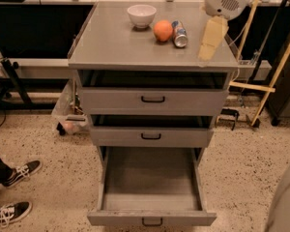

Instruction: Place redbull can into bottom drawer

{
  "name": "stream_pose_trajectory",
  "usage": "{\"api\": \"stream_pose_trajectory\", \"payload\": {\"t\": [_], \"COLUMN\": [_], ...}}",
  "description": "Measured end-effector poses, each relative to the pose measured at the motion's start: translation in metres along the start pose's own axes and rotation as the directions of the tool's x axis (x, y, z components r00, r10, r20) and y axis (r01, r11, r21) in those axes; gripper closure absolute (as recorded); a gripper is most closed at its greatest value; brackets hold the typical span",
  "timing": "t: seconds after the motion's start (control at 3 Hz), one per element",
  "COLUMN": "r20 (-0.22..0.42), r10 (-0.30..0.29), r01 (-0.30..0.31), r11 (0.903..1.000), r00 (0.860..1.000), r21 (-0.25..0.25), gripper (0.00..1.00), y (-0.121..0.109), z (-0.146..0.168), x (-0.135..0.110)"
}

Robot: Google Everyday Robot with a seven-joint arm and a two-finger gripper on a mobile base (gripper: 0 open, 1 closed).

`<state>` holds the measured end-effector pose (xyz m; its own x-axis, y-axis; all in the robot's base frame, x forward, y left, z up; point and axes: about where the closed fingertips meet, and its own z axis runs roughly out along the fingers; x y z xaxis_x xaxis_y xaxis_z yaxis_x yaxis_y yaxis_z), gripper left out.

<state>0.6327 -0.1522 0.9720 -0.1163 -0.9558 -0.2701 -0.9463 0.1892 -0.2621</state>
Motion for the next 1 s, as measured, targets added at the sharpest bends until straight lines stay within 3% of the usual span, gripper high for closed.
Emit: {"api": "stream_pose_trajectory", "payload": {"t": [0.33, 0.67, 1.0], "r20": [0.006, 0.039, 0.083], "r10": [-0.001, 0.053, 0.121], "r01": [0.001, -0.055, -0.123], "r11": [1.0000, 0.9973, 0.9922], "r00": [1.000, 0.998, 0.989], "r21": [0.009, 0.048, 0.021], "gripper": [0.00, 0.00, 0.00], "y": [-0.003, -0.030, -0.059], "z": [0.003, 0.004, 0.035], "x": [-0.002, 0.018, 0.063]}}
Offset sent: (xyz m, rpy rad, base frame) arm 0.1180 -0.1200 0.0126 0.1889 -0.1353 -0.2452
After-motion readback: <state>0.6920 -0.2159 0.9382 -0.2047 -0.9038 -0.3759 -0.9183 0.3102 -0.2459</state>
